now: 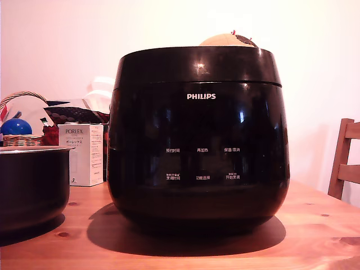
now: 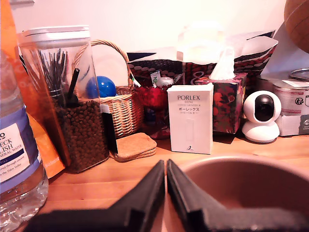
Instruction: Open the rice cooker by pressing the large metal button on the top of its lid with medium force
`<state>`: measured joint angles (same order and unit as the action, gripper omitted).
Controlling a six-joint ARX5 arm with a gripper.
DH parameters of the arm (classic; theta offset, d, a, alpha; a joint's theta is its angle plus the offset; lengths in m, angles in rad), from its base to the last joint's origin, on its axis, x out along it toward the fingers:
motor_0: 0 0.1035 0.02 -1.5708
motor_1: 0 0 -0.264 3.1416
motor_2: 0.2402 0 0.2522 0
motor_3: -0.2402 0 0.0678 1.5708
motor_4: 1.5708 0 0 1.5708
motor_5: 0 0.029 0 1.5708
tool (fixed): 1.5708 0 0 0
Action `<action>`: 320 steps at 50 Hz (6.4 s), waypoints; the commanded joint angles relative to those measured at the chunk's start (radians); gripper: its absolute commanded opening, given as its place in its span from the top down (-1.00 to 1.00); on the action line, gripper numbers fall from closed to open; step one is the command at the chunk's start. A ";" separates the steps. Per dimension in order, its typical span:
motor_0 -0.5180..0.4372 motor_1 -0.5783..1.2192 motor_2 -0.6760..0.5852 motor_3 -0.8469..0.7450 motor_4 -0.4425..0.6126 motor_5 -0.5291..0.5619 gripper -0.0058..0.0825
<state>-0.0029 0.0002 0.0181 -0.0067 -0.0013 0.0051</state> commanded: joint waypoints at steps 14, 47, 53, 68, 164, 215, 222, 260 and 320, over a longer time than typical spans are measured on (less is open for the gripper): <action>0.039 -0.013 -0.044 0.158 0.116 -0.092 0.91; -0.110 0.047 0.195 0.082 0.877 -0.519 0.91; -0.174 0.121 0.254 0.082 0.925 -0.482 0.91; -0.266 0.458 0.434 0.085 0.964 -0.326 0.91; -0.695 1.363 0.770 0.247 0.503 0.213 0.91; -0.719 1.436 0.770 -0.009 0.374 0.309 0.91; -0.719 1.436 0.770 0.054 0.377 0.294 0.91; -0.657 1.235 0.770 0.191 0.203 0.167 0.91; -0.320 0.898 0.770 -0.040 0.011 0.171 0.91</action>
<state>-0.3252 0.9035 0.8150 -0.0528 0.0086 0.1699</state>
